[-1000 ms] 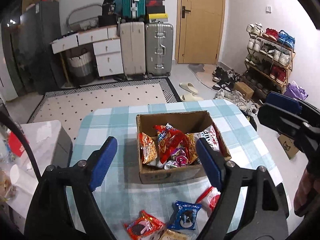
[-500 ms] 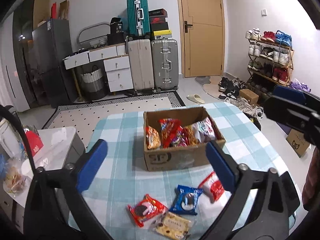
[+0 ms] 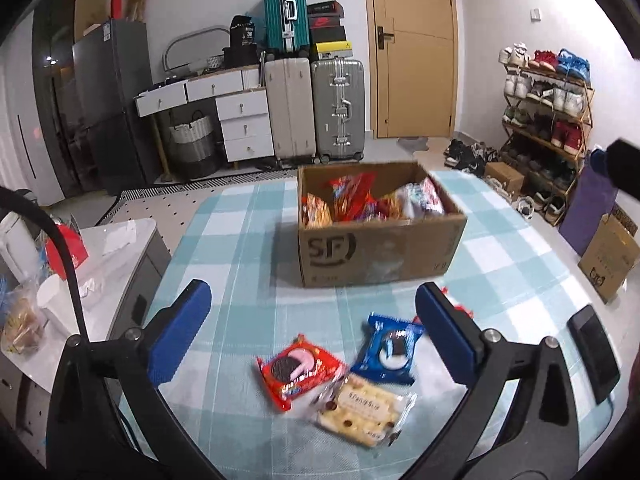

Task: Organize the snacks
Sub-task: 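Withdraw both tools from the box toward the remaining snack packs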

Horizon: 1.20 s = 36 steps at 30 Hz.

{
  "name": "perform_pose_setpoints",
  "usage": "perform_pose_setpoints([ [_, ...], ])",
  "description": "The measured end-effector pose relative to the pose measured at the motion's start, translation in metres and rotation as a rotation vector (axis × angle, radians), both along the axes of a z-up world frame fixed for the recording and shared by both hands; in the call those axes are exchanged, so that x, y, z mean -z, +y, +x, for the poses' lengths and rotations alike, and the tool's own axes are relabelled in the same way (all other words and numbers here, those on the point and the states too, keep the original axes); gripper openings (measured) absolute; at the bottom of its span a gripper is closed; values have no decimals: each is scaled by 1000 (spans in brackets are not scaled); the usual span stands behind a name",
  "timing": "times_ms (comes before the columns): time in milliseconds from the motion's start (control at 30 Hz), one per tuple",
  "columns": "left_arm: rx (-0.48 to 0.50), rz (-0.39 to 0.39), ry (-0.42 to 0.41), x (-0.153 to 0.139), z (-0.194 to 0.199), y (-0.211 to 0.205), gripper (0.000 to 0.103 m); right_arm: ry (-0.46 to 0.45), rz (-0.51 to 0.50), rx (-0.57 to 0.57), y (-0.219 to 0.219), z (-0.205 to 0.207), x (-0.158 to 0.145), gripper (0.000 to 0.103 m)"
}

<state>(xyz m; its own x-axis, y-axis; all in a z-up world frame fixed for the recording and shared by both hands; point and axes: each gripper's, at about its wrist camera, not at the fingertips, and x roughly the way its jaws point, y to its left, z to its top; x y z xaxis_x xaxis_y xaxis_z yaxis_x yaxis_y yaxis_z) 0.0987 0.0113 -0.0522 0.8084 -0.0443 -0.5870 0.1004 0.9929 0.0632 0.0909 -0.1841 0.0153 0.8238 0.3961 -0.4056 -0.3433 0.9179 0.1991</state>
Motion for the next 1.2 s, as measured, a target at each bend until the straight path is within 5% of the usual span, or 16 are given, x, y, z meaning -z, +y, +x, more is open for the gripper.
perform_pose_setpoints([
  [433,94,-9,99,84,-15,8,102,103,72,14,-11,-4,77,102],
  [733,99,-181,299,129,-8,22,102,153,86,-12,-3,-7,120,102],
  [1200,168,-77,360,144,11,-8,102,195,135,-9,-14,-4,145,102],
])
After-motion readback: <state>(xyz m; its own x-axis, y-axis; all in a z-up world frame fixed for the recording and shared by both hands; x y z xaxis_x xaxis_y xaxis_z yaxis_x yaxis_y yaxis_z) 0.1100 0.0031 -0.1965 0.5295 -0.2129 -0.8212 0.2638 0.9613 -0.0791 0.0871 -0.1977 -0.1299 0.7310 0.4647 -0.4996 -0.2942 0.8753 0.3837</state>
